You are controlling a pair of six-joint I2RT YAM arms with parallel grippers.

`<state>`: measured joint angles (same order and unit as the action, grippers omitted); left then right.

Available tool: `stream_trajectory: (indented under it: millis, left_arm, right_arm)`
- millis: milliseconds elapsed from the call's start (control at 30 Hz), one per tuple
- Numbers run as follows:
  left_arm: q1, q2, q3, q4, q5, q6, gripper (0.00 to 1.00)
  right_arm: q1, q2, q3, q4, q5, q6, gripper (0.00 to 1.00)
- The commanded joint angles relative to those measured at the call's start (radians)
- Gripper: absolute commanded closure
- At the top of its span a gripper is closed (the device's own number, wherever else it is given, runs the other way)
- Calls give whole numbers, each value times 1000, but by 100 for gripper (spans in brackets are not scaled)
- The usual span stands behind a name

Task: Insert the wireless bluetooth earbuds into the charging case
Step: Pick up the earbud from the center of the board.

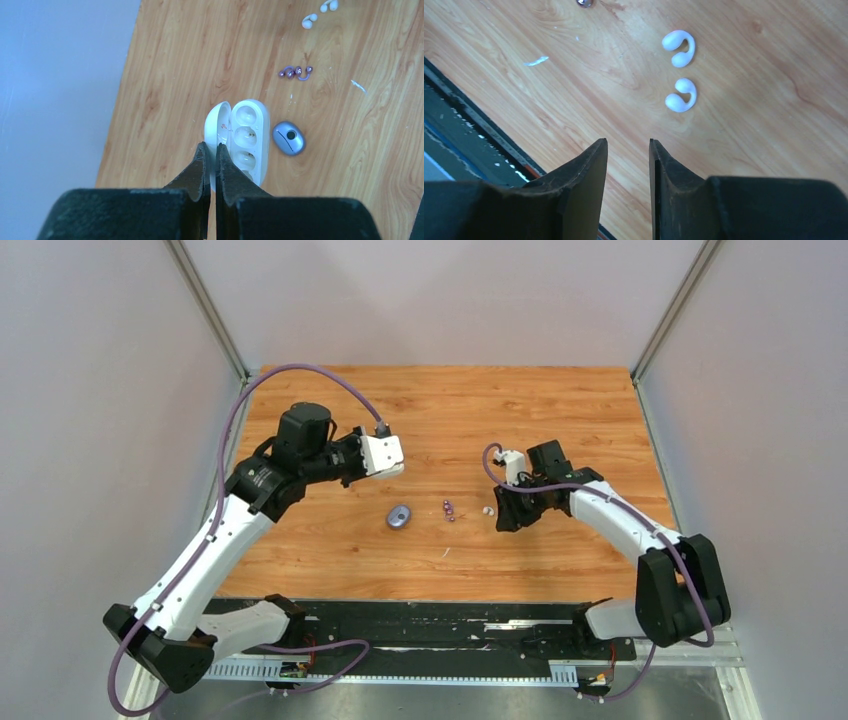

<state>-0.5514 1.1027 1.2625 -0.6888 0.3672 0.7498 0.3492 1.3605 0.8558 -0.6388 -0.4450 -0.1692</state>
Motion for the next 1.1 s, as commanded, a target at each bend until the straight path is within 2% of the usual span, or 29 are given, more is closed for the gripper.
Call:
stream_trajectory:
  millis: [0,233,433,600,800,1067]
  left_arm:
    - [-8,-29,-11,-4,7,13,100]
    - [-8,-30,-16,-5,6,-5,100]
    - [-7,-33,-26,1,-1,-18,100]
    - [-8,-34,-35,18,-8,-19,100]
    - [-8,-28,-38,29,-8,-19,100]
    - [-8,-19,-38,36,-14,-22,100]
  right_arm:
    - [-1,45,27,88,63,-94,66]
    - [-11,150,105,102,45,-128,74]
    - [-16,212,129,102,41,-131,70]
    - [-15,235,123,99,114,-63,56]
    - [-15,262,127,97,117,-24,56]
    - [-15,290,122,92,87,7,62]
